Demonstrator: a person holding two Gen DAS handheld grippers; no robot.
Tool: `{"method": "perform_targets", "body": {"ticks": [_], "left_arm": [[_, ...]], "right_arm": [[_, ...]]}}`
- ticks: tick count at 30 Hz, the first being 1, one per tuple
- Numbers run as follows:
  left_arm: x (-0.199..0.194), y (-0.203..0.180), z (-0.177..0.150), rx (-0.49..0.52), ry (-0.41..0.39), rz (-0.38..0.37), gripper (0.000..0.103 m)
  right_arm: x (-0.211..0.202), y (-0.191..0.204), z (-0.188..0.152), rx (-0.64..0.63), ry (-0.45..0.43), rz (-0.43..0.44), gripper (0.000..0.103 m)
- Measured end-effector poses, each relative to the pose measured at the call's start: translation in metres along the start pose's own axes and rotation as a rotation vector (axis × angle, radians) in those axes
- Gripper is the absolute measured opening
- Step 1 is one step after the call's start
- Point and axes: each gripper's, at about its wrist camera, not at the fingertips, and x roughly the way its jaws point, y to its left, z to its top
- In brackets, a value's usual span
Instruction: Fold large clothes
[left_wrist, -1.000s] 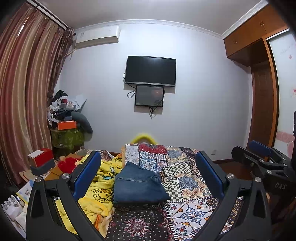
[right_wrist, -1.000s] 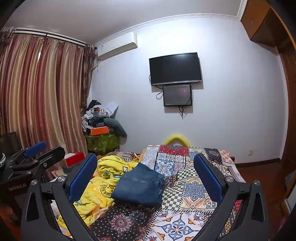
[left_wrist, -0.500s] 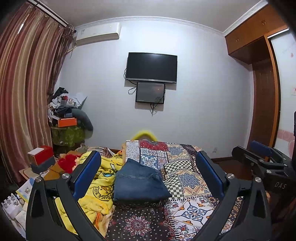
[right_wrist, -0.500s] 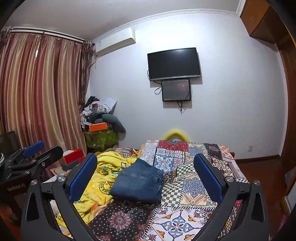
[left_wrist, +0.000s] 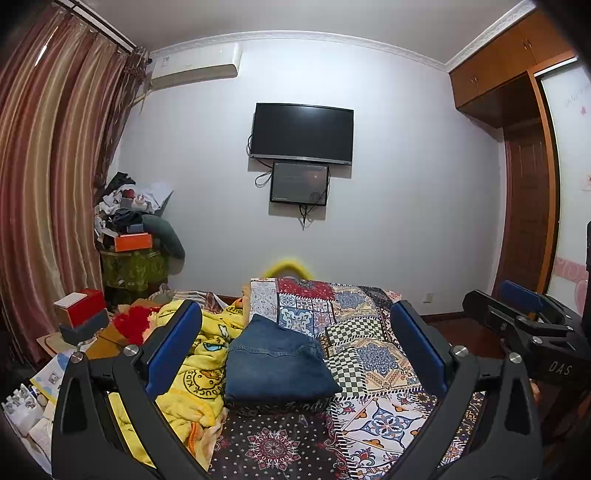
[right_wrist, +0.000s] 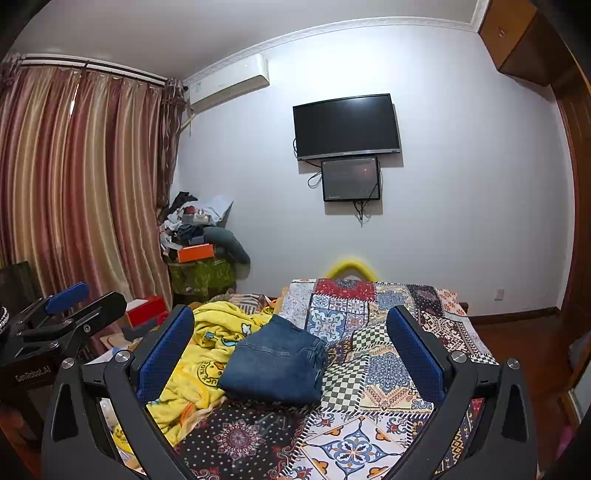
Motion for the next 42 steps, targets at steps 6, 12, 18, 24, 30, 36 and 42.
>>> {"method": "perform_targets", "body": {"ticks": [6, 12, 18, 24, 30, 36, 42], "left_arm": [[0.0013, 0.001, -0.0015, -0.001, 0.007, -0.004, 0.102], [0.0022, 0.0011, -0.0015, -0.001, 0.008, -0.004, 0.102], [0.0025, 0.0016, -0.0017, -0.002, 0.009, -0.006, 0.102], [0.0032, 0.0011, -0.0027, -0.004, 0.01, -0.005, 0.102], [0.0048, -0.0015, -0.0045, -0.002, 0.01, -0.015, 0.103], [0.007, -0.0027, -0.0054, 0.001, 0.019, -0.031, 0.103], [0.0087, -0.0012, -0.0064, -0.006, 0.027, -0.034, 0.103]], "right_arm": [[0.0, -0.0007, 0.0005, 0.003, 0.003, -0.003, 0.103], [-0.0003, -0.0018, 0.0009, 0.007, 0.004, -0.001, 0.103], [-0.001, -0.0037, 0.0017, 0.019, 0.006, -0.003, 0.103], [-0.0014, -0.0043, 0.0015, 0.018, 0.007, -0.003, 0.103], [-0.0011, -0.004, 0.0014, 0.02, 0.012, -0.001, 0.103], [0.0013, -0.001, 0.0006, 0.02, 0.022, -0.001, 0.103], [0.0021, -0.0008, 0.0004, 0.019, 0.022, -0.004, 0.103]]}}
